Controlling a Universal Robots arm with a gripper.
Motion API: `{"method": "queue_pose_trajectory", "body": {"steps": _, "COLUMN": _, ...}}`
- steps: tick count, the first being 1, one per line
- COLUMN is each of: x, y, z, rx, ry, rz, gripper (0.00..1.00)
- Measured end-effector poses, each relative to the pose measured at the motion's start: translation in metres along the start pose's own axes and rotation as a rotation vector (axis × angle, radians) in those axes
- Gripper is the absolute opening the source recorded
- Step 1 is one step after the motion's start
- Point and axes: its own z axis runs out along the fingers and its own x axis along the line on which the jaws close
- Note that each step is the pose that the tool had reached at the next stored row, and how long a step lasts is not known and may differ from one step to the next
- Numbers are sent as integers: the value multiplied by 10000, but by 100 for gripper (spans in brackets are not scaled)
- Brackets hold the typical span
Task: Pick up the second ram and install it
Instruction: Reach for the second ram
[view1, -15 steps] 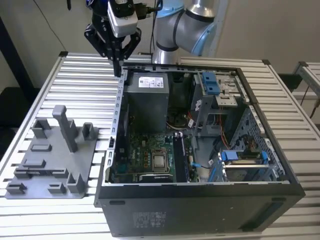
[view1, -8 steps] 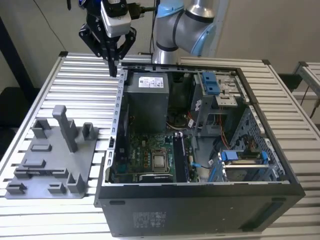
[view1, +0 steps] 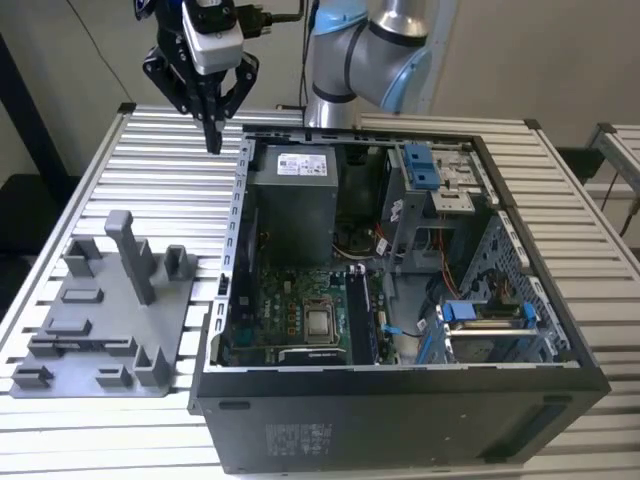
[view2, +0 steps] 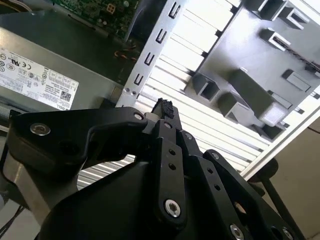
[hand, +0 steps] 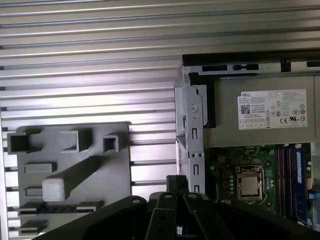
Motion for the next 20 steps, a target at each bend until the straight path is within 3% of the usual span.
{"method": "queue_pose_trajectory", "body": {"steps": 20, "x": 343, "y": -24, "z": -1, "rx": 0, "ry": 0, "rz": 1, "gripper": 11}}
